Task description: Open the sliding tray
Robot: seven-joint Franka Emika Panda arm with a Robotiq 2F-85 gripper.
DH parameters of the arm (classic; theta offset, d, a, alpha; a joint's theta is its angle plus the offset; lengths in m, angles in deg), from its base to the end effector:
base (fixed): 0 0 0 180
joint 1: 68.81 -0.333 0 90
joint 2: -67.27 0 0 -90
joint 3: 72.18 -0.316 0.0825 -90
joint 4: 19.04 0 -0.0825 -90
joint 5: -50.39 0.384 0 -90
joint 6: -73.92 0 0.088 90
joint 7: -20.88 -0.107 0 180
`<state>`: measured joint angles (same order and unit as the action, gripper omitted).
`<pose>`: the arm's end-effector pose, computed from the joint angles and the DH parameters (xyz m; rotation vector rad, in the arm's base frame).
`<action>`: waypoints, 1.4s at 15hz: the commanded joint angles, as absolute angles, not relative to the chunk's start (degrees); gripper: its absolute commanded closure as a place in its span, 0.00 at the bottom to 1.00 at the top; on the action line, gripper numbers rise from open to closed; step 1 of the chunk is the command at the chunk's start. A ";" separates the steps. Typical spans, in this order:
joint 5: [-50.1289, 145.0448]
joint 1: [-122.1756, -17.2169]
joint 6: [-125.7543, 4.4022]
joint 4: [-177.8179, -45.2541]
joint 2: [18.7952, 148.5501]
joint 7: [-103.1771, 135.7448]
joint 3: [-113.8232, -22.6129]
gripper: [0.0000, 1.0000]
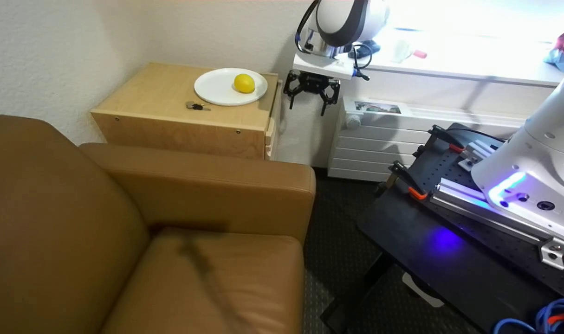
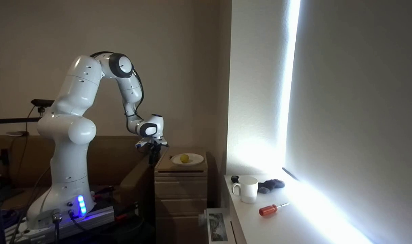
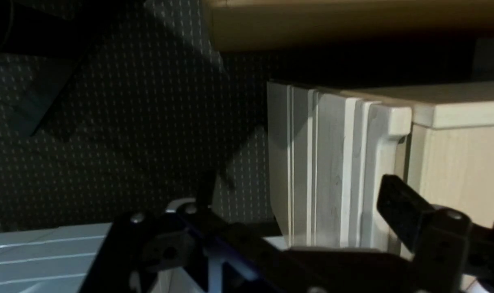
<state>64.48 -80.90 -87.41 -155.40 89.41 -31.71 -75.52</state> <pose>0.4894 0.1243 0.1646 -2.7357 1.2957 0.0304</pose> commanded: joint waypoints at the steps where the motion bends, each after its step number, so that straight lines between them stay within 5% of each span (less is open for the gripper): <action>1: 59.17 -86.14 -94.61 -152.49 96.13 -37.82 -68.96 0.00; 8: 67.98 -79.13 -98.28 -144.90 104.57 -34.05 -78.34 0.00; 21: 69.03 -76.45 -99.84 -140.63 111.02 -24.54 -80.47 0.00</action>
<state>67.94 -75.80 -98.56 -143.13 108.02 -27.57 -81.96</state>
